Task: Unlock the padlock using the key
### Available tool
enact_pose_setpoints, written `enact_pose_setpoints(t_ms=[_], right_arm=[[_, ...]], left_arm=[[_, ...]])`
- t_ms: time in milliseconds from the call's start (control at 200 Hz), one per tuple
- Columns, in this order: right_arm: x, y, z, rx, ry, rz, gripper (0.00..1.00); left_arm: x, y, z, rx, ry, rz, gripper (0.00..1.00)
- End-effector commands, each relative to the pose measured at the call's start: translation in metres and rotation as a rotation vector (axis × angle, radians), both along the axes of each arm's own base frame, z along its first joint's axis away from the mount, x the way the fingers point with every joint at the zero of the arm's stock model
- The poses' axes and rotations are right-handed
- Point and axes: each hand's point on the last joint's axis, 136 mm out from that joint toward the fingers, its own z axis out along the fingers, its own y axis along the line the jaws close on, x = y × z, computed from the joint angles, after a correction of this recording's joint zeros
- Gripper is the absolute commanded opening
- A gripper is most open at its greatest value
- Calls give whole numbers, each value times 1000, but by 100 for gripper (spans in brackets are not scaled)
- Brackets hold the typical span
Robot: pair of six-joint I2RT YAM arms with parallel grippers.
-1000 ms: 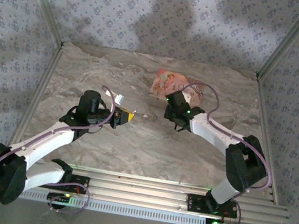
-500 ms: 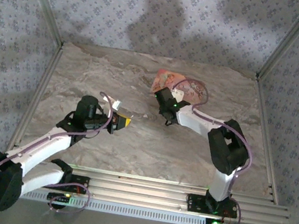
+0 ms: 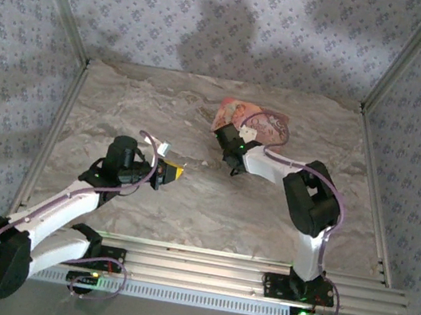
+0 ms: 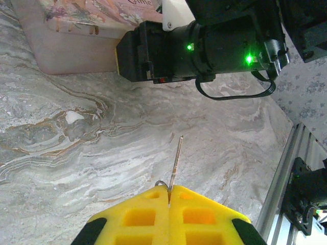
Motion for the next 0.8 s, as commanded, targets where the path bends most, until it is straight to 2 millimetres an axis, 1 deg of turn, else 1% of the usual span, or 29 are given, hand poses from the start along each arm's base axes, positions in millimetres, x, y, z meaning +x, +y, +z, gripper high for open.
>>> enact_pose_setpoints(t_ms=[0,485,570,665,799], right_arm=[[10,-5,2,-8,-22,-43,44],[18,-6,-7,-45,-1,-29,39],[20,-7,-7,-51,-4,-27,37],[22,-8,-7,-64,-4,-20,30],[22,-8,-5,-57,3,-6,10]], left_arm=[[-3,-3,9,-14,-50,-30,0],[-4,-3,9,-11,-50,-34,0],[-5,-3,10,-10,-53,-34,0],[-6,-3,10,-9,-52,-35,0],[-6,-3,10,-8,-55,-32,0]])
